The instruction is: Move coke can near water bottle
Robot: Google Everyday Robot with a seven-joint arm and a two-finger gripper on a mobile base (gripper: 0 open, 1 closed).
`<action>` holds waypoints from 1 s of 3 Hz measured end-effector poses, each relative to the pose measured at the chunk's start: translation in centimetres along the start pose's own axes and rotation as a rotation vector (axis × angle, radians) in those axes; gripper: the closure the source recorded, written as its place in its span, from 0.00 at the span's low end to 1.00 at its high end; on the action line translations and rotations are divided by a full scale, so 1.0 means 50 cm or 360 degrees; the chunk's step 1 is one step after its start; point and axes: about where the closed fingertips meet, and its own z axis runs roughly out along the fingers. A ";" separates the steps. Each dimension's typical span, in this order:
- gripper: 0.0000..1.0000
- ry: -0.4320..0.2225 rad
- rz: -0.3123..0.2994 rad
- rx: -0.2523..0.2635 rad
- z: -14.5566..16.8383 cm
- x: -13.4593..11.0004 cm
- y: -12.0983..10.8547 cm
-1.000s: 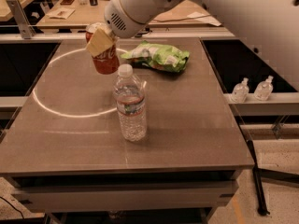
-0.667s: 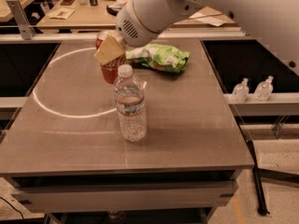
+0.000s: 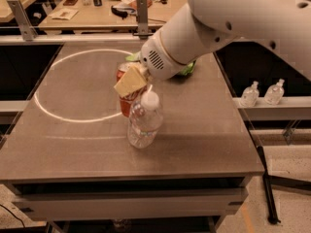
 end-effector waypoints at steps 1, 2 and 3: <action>1.00 0.0012 0.0015 -0.0040 0.019 0.020 0.002; 1.00 -0.0018 0.0002 -0.0049 0.058 -0.001 0.004; 0.83 -0.0050 -0.0025 -0.0037 0.090 -0.029 0.012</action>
Offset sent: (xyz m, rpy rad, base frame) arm 0.0251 0.0431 -0.0327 0.0516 -0.0044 0.0225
